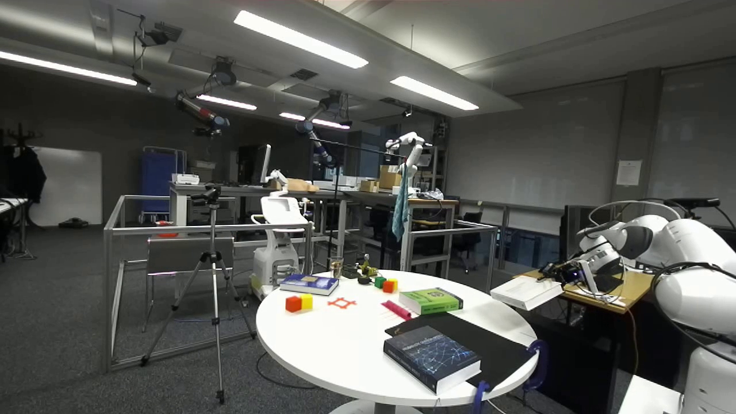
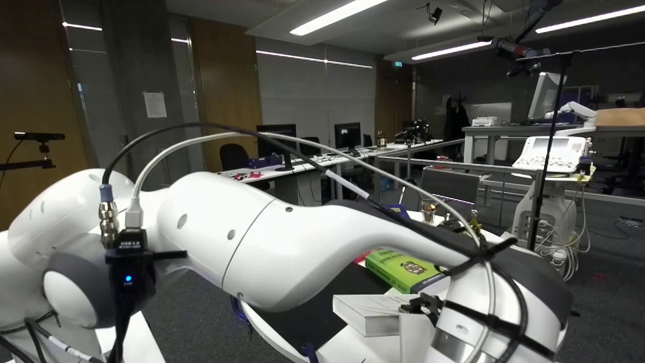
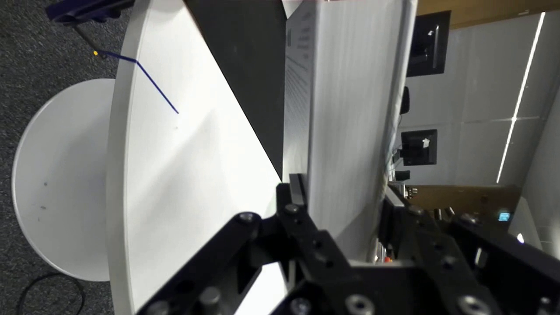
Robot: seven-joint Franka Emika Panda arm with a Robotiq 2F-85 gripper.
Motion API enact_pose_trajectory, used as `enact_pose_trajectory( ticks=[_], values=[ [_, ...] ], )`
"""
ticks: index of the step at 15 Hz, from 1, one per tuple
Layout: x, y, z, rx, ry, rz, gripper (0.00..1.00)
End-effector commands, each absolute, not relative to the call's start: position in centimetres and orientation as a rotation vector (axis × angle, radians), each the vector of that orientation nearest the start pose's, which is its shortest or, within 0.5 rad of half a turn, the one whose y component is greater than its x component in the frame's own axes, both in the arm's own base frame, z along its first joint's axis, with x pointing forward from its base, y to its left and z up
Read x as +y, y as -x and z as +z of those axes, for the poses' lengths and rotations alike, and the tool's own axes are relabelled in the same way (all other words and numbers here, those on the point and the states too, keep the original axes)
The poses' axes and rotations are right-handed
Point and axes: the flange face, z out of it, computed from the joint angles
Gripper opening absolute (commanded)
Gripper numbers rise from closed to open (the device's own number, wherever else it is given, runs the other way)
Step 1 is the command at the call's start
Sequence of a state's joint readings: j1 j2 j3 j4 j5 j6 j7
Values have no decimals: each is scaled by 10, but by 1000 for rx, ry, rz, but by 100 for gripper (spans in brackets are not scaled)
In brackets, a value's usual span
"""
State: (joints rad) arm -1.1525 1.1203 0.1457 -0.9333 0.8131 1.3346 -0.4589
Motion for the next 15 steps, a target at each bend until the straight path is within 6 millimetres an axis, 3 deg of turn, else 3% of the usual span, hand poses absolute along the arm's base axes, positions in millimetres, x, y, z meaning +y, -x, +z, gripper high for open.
enact_pose_trajectory(
  ticks=[1,9,15],
  values=[
    [-545,-425,251,598,1865,-138,16],
    [-475,-422,266,468,1937,-15,16],
    [-412,-407,258,312,1914,31,16]
  ],
)
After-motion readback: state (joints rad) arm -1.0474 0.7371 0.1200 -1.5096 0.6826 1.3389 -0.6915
